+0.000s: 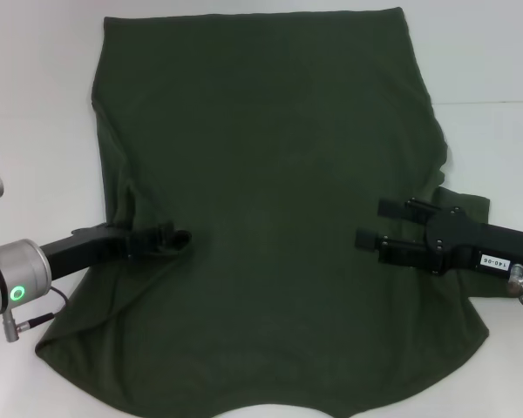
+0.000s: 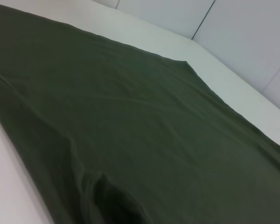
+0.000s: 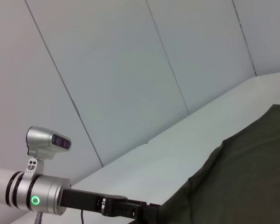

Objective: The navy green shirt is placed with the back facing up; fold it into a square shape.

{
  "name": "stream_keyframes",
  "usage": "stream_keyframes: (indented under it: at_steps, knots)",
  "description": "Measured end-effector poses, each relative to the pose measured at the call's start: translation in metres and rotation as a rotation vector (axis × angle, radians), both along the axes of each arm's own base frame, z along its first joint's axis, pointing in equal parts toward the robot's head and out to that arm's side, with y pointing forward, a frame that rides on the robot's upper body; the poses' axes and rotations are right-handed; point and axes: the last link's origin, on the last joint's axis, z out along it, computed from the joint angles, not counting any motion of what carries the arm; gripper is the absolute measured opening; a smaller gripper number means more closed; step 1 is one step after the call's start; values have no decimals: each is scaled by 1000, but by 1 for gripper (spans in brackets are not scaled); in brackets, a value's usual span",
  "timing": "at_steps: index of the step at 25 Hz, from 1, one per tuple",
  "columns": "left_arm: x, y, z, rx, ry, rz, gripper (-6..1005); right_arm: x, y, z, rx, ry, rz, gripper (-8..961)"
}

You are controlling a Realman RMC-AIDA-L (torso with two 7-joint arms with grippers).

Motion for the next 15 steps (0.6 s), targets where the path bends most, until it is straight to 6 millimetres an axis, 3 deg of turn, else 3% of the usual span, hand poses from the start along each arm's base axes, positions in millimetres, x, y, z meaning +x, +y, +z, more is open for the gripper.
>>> stream_keyframes:
  at_steps: [7,12,15]
  knots:
    - [-5,5,2,31,31,32,813,1,0,0,4,1,-3,815]
    - [-6,8,4,46,42,41,589,1,0,1,5,2,-5,814]
    - [-6,10,4,46,48,43,525,0,1,1,4,3,-3,813]
